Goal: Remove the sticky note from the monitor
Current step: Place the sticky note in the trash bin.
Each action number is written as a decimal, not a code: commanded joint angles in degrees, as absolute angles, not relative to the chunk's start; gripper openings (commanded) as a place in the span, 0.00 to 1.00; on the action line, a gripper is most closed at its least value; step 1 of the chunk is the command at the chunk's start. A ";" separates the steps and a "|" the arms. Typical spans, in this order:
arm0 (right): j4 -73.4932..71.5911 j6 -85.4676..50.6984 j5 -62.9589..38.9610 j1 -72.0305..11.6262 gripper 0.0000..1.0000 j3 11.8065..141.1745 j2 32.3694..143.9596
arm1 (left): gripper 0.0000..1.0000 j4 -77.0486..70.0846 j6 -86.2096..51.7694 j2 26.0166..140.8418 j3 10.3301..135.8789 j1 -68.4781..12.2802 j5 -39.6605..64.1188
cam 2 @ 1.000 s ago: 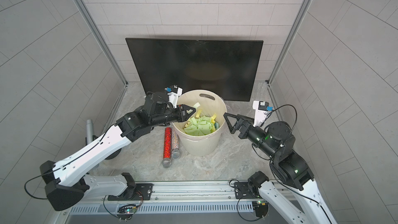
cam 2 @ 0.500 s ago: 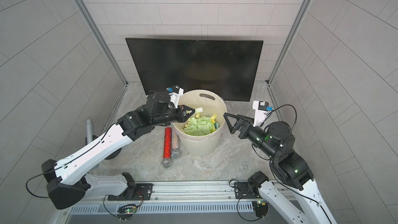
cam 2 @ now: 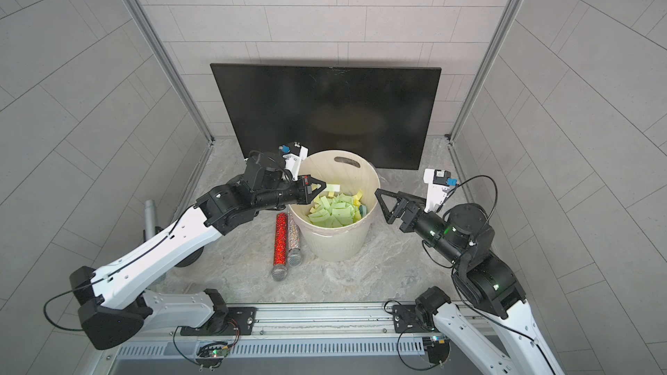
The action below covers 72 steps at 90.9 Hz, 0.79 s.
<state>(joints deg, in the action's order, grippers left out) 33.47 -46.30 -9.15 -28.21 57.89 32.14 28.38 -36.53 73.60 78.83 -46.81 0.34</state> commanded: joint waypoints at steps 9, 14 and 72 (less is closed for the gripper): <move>33.90 -45.84 -8.53 -28.09 1.00 57.08 31.51 | 0.33 30.21 -34.34 74.76 82.27 -47.12 -0.31; 33.88 -45.78 -8.44 -28.03 1.00 57.04 31.44 | 0.45 30.90 -33.57 75.09 83.15 -47.13 -0.66; 33.84 -45.12 -8.04 -27.77 1.00 56.36 31.55 | 0.37 39.09 -24.45 80.54 93.10 -48.07 -2.30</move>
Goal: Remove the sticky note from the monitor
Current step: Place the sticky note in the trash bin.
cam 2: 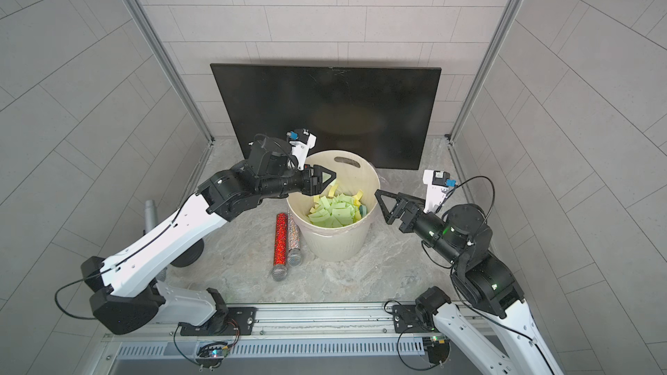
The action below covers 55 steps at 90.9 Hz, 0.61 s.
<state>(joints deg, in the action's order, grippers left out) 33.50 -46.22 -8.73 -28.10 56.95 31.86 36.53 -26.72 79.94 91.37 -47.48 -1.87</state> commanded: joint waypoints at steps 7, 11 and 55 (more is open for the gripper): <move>33.84 -45.21 -8.00 -27.77 1.00 56.31 31.56 | 0.01 39.96 -24.07 81.27 93.74 -48.20 -2.12; 33.83 -45.16 -8.06 -27.71 1.00 56.27 31.61 | 0.00 40.21 -23.87 81.52 94.03 -48.34 -2.06; 32.55 -44.78 -10.10 -27.60 0.86 57.06 32.82 | 0.76 39.42 -24.18 81.04 94.34 -48.54 -2.27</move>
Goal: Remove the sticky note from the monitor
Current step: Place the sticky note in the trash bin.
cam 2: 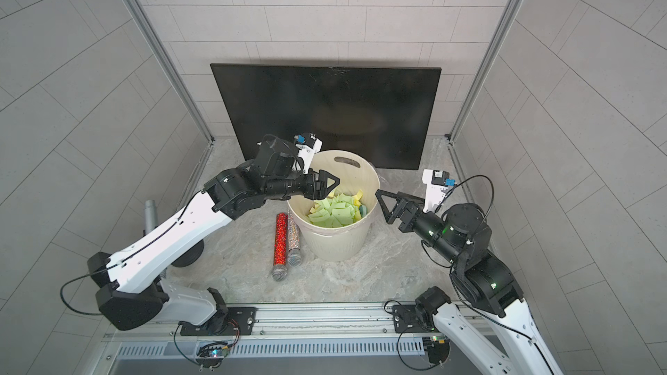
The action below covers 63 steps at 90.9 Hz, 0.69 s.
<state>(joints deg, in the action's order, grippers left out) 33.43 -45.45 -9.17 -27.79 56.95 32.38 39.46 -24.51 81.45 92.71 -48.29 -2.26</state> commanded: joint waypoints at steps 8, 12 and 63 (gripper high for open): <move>31.28 -44.99 -11.88 -27.60 0.77 57.57 33.79 | 0.81 39.14 -24.60 80.91 94.38 -48.38 -1.99; 30.51 -45.27 -13.20 -27.60 0.70 58.01 34.66 | 0.83 38.76 -24.80 80.78 94.31 -48.26 -1.79; 16.17 -56.10 -28.35 -28.39 0.02 62.57 51.16 | 1.00 28.14 -33.49 75.98 89.64 -42.64 9.74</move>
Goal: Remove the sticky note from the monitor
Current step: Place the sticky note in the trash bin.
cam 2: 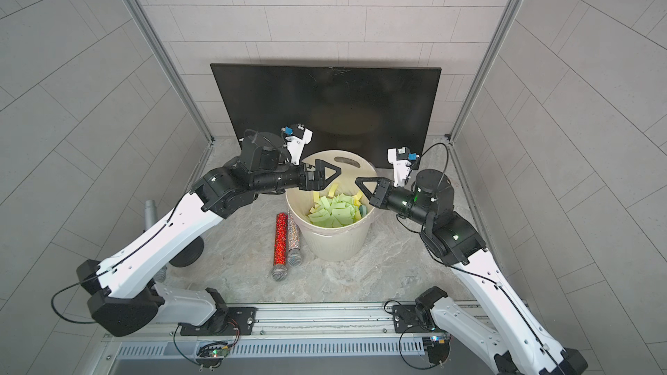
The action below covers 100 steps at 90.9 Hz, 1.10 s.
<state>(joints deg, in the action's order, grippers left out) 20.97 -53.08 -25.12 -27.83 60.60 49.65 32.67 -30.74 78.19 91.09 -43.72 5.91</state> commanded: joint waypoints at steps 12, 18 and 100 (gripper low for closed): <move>14.49 -56.74 -27.94 -30.34 0.00 63.19 53.69 | 1.00 26.06 -35.10 75.68 89.39 -42.19 11.72; 13.77 -56.93 -27.46 -31.32 0.00 63.31 54.74 | 1.00 25.02 -35.89 75.55 89.12 -42.10 12.67; 15.04 -54.89 -22.64 -34.41 0.00 62.63 60.97 | 1.00 16.60 -41.22 73.11 85.78 -41.03 18.31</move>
